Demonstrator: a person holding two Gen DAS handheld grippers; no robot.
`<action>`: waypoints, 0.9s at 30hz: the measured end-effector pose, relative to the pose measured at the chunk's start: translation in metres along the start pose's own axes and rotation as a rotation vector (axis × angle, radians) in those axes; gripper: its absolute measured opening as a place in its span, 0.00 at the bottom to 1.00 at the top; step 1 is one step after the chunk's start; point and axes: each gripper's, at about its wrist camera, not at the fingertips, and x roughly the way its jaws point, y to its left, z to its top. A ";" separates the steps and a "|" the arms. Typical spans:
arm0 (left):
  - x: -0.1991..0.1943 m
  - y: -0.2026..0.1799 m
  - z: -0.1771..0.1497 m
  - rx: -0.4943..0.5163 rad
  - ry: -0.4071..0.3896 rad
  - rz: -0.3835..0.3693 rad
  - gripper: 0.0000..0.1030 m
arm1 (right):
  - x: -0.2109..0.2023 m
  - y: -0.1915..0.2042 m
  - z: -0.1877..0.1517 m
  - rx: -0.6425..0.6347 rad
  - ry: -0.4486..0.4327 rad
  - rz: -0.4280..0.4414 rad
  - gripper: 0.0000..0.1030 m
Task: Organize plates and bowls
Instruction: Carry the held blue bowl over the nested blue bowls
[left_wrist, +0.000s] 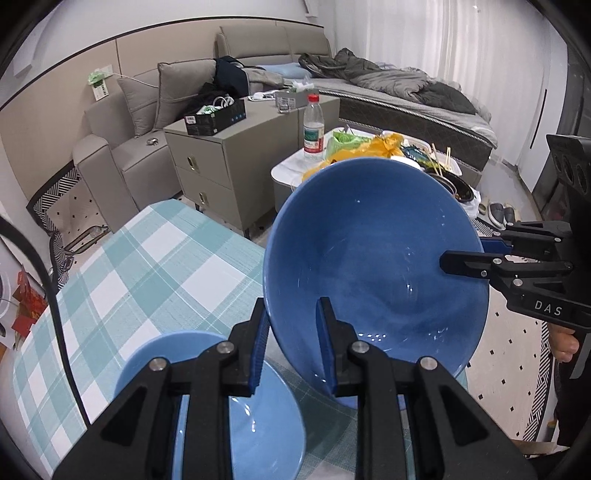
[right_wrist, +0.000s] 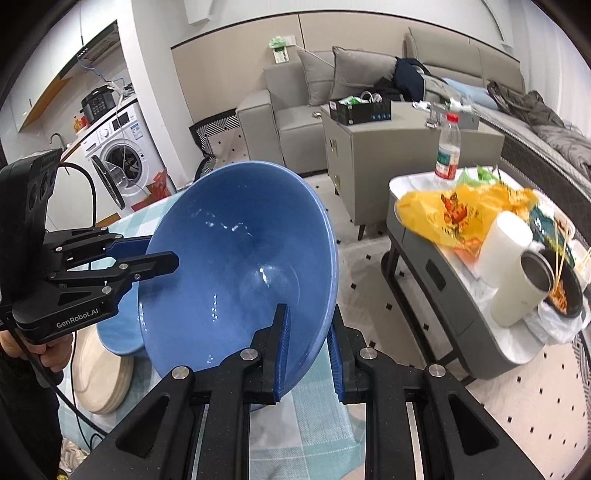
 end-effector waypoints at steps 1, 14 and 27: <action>-0.003 0.002 0.001 -0.003 -0.005 0.004 0.23 | -0.002 0.003 0.003 -0.005 -0.005 0.000 0.19; -0.046 0.035 -0.006 -0.062 -0.072 0.073 0.23 | -0.019 0.050 0.035 -0.090 -0.063 0.035 0.19; -0.084 0.075 -0.043 -0.145 -0.093 0.161 0.23 | -0.011 0.114 0.038 -0.189 -0.058 0.117 0.19</action>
